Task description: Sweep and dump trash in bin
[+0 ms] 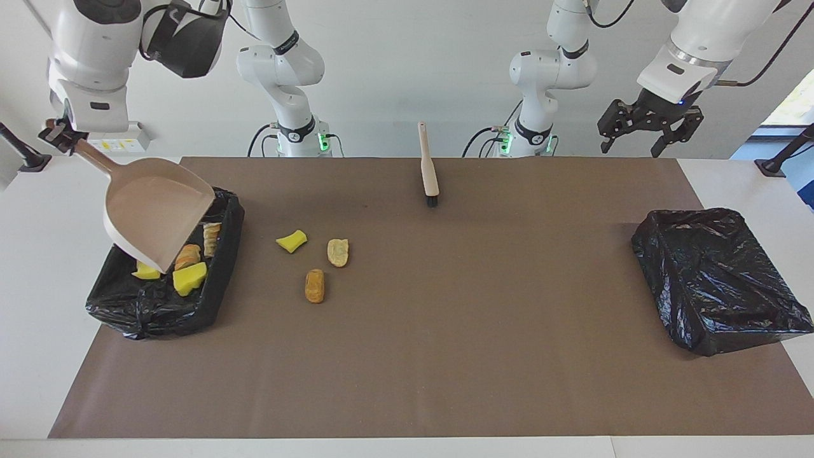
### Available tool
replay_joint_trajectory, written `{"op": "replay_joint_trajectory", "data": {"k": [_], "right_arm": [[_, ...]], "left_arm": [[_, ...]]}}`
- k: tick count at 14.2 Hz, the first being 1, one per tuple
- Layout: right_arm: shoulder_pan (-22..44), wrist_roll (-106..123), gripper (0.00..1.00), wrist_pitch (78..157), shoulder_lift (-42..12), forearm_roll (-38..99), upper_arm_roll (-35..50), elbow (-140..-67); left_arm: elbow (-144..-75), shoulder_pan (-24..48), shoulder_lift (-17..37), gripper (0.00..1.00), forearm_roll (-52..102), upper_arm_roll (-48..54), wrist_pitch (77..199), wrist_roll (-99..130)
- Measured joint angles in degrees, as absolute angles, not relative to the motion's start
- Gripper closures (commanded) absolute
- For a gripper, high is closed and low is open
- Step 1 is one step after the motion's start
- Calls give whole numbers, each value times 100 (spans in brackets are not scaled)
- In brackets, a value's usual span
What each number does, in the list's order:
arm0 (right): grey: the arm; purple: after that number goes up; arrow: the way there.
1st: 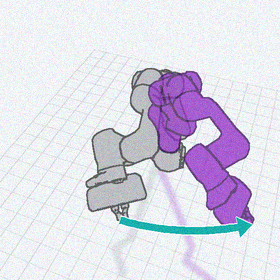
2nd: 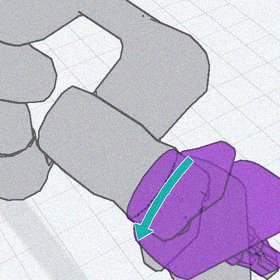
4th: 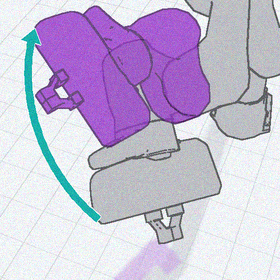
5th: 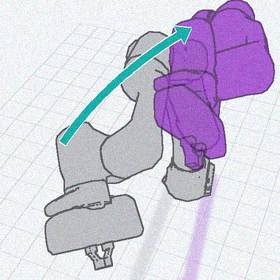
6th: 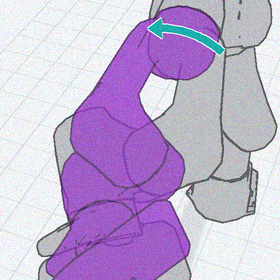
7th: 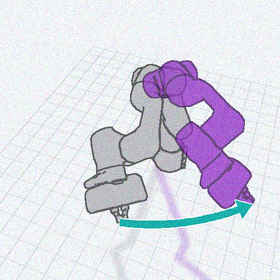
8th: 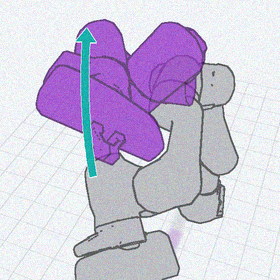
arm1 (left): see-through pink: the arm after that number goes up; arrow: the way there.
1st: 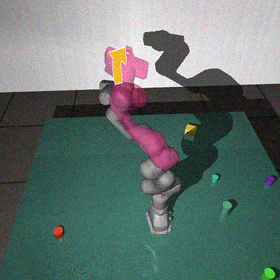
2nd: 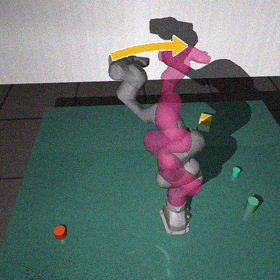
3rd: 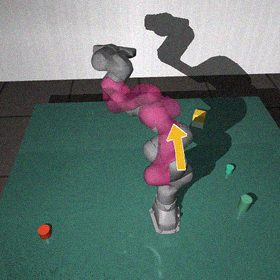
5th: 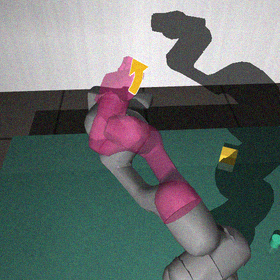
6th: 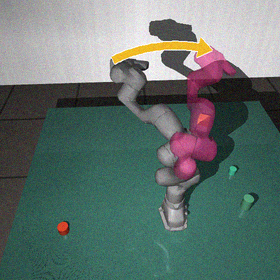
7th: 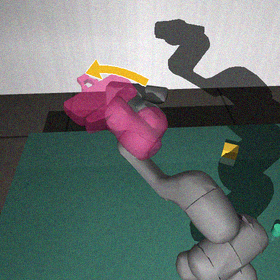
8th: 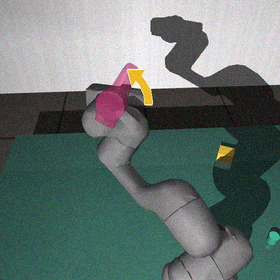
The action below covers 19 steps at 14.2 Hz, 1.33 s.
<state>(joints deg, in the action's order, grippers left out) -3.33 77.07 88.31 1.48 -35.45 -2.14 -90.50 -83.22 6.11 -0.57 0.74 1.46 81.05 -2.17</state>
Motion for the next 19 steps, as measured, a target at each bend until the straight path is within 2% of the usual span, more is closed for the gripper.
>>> {"op": "replay_joint_trajectory", "data": {"k": [4,9,16,19], "right_arm": [[-280,5637,100,8583,340,-2314,256,-9056],[62,2394,100,8626,236,-1318,1232,-9305],[1352,-935,100,10157,-977,-804,1294,-9434],[1605,-1549,100,10631,-1387,-11,1293,-9425]], "left_arm": [[-8322,611,-57,0,74,146,8106,-218],[-8322,611,-57,0,74,149,8106,-218],[-8322,611,-57,0,74,152,8106,-218],[-8322,611,-57,0,74,152,8106,-218]]}}
